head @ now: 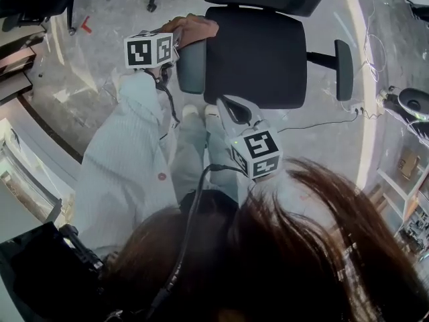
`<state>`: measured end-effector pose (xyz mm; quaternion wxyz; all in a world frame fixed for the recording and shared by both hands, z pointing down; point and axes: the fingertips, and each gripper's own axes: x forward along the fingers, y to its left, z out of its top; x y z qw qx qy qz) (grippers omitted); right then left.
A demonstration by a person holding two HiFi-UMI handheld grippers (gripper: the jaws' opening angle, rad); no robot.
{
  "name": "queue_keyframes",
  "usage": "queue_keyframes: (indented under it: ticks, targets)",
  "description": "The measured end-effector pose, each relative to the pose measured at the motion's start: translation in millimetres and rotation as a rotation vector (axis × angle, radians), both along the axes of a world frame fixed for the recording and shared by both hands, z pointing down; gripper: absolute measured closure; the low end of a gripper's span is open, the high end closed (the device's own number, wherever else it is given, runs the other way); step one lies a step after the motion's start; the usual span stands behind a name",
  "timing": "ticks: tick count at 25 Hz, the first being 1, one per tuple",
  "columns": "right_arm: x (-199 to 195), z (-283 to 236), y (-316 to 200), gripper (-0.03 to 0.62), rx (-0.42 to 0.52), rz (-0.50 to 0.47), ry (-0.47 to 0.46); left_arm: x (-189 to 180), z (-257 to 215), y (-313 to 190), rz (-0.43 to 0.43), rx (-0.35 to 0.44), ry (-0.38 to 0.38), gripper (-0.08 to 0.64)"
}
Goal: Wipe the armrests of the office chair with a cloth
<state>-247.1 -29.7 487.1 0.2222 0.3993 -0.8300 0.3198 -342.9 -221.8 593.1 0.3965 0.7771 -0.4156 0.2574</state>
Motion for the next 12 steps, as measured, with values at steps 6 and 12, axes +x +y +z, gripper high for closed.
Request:
queue_keyframes:
  ticks: [6,12]
  targets:
    - [1,4,-4,0.591,-0.022,0.016,-0.01,2,4,-34,0.0,0.029,-0.041,0.527]
    - [-1,1,0,0.591,-0.021,0.016,-0.037,10,5,-4,0.106,-0.041,-0.058,0.527]
